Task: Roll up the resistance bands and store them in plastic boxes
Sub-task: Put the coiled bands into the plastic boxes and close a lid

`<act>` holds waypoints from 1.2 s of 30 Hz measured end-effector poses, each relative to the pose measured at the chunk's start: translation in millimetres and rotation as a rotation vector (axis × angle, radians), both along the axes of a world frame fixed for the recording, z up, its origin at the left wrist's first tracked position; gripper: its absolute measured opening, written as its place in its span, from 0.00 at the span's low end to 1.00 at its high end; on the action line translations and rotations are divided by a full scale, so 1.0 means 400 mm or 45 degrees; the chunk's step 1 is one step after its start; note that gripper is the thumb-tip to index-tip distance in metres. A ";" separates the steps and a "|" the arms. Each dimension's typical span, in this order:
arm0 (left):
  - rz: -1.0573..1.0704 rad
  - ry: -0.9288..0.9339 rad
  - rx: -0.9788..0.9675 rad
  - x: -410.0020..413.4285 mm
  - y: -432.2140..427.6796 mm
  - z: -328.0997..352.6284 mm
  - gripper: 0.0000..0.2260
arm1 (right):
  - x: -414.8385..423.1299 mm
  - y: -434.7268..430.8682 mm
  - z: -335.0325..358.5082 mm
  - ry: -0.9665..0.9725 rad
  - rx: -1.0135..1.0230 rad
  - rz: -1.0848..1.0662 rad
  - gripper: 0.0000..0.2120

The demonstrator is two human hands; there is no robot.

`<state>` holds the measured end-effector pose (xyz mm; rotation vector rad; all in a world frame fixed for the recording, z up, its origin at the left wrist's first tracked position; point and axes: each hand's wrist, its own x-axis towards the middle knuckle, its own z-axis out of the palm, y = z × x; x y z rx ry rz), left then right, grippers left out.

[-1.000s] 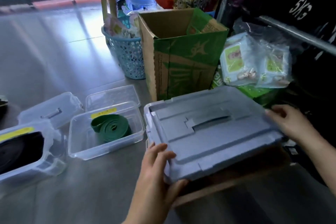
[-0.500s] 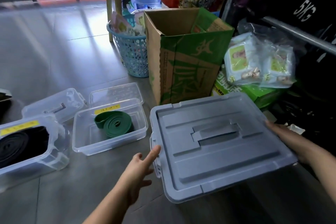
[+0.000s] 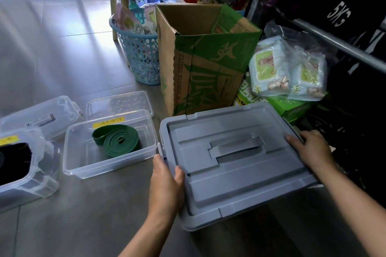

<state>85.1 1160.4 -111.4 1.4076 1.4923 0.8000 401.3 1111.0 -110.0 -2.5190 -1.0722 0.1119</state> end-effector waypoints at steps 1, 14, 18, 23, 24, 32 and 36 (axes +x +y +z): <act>0.016 0.024 0.019 0.008 -0.001 -0.003 0.09 | 0.001 0.002 -0.002 -0.089 -0.031 0.011 0.16; -0.229 0.512 -0.009 -0.041 0.047 0.023 0.31 | -0.096 0.134 0.025 -0.317 -0.058 0.202 0.19; -0.290 0.577 -0.057 -0.160 0.199 0.015 0.26 | -0.256 0.278 0.075 -0.150 0.152 0.691 0.26; -0.272 0.952 -0.166 -0.362 0.387 0.086 0.22 | -0.407 0.414 0.120 0.119 0.123 1.100 0.14; -0.262 1.026 -0.180 -0.392 0.407 0.111 0.23 | -0.428 0.436 0.122 0.156 0.062 1.141 0.14; -0.354 1.183 -0.300 -0.480 0.468 0.117 0.20 | -0.606 0.645 0.105 0.378 -0.520 1.054 0.16; -0.234 0.962 -0.312 -0.494 0.533 -0.055 0.20 | -0.693 0.761 -0.010 0.331 -0.665 0.833 0.17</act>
